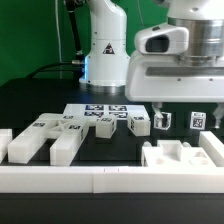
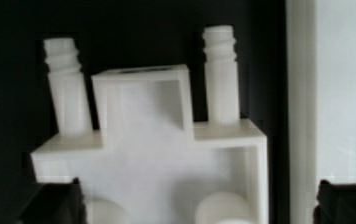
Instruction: Assemble chair
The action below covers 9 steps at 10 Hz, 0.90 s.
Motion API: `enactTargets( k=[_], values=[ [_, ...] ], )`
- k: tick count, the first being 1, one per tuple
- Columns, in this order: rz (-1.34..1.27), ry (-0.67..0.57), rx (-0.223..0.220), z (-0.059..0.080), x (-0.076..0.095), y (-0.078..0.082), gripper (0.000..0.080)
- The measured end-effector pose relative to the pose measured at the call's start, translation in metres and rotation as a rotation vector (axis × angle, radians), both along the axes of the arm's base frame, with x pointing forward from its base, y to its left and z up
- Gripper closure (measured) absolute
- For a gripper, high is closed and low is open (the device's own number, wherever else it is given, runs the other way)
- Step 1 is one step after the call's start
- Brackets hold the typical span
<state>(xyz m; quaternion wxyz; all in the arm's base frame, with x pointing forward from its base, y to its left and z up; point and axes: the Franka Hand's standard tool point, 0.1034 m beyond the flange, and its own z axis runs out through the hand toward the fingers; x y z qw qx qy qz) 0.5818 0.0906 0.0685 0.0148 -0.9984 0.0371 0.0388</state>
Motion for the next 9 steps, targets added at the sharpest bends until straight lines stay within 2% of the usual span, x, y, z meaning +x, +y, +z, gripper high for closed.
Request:
enactTargets(
  k=[3,7,8,9],
  values=[
    [0.080,0.015,-0.003,-0.004,-0.032,-0.018,0.0150],
    [0.081,0.015,-0.002,-0.005,-0.031,-0.017,0.0150],
    [0.103,0.010,-0.003,-0.008,-0.038,-0.023,0.0150],
    [0.105,0.019,-0.005,-0.011,-0.053,-0.028,0.0150]
  ],
)
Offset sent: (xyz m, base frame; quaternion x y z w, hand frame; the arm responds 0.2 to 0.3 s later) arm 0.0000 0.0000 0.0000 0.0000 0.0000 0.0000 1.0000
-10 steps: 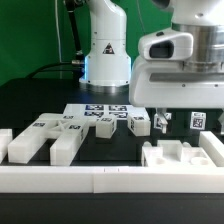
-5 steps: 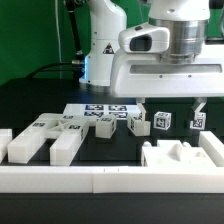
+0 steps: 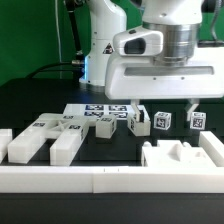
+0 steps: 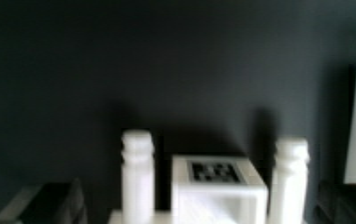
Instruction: Assemble chair
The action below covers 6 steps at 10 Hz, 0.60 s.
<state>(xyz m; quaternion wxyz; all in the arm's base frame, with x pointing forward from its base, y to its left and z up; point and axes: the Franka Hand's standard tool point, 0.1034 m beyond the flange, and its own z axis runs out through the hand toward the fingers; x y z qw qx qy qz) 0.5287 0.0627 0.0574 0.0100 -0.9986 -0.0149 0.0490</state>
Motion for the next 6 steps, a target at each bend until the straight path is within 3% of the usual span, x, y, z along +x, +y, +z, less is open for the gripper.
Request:
enactTargets(
  k=[4,6],
  values=[
    [0.003,0.020,-0.007,-0.008,-0.040,-0.015,0.0150],
    [0.004,0.040,-0.007,-0.007,-0.039,-0.014,0.0150]
  ],
)
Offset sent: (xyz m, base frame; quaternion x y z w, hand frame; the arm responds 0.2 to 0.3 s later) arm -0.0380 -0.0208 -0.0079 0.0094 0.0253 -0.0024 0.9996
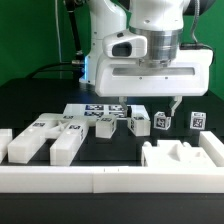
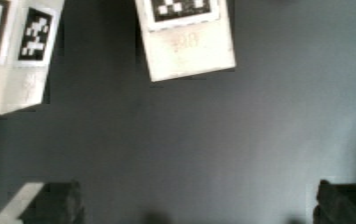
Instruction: Assemble chair
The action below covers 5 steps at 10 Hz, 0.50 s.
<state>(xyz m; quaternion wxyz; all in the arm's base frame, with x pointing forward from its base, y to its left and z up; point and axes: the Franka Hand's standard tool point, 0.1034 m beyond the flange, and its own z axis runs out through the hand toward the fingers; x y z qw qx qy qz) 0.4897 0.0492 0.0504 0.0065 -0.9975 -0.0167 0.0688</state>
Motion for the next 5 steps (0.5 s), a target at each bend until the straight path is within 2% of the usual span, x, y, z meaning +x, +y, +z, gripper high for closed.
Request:
enactTargets(
  k=[1,2,4,5],
  values=[
    [0.000,0.002,0.000,0.000,-0.001,0.000,0.0150],
    [0.000,0.082,-0.003,-0.001,-0.007,-0.001,0.0150],
    [-0.024,0.252,-0.024,-0.007,-0.010,-0.017,0.0150],
    [-0.046,0.371,-0.038,-0.011,-0.019,-0.019,0.0150]
  ],
)
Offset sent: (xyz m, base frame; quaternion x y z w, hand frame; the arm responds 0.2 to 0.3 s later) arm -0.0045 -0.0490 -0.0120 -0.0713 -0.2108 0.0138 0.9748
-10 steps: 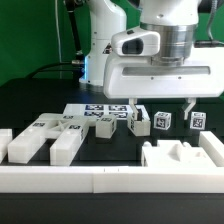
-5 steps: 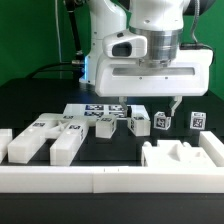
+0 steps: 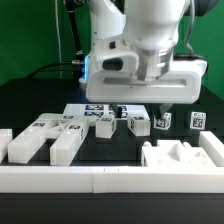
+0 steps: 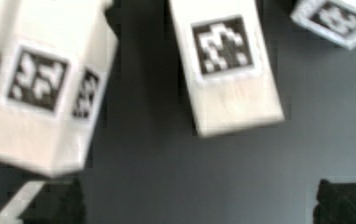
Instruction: Assemble chair
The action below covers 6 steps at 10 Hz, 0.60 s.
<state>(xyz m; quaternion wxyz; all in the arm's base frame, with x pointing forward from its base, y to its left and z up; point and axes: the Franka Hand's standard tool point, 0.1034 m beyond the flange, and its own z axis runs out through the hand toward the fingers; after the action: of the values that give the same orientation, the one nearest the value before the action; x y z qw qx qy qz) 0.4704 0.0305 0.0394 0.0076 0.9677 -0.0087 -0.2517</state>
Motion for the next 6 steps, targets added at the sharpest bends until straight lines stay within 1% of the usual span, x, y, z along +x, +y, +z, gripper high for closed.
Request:
enactTargets(
  k=[1,2,4,6],
  values=[
    [0.003,0.026,0.001,-0.002,0.003,0.002,0.0150],
    [0.002,0.115,-0.001,0.000,-0.005,0.001,0.0150],
    [0.002,0.274,-0.007,-0.004,-0.005,0.001,0.0150],
    [0.019,0.383,0.003,-0.003,-0.007,0.003,0.0150]
  ],
)
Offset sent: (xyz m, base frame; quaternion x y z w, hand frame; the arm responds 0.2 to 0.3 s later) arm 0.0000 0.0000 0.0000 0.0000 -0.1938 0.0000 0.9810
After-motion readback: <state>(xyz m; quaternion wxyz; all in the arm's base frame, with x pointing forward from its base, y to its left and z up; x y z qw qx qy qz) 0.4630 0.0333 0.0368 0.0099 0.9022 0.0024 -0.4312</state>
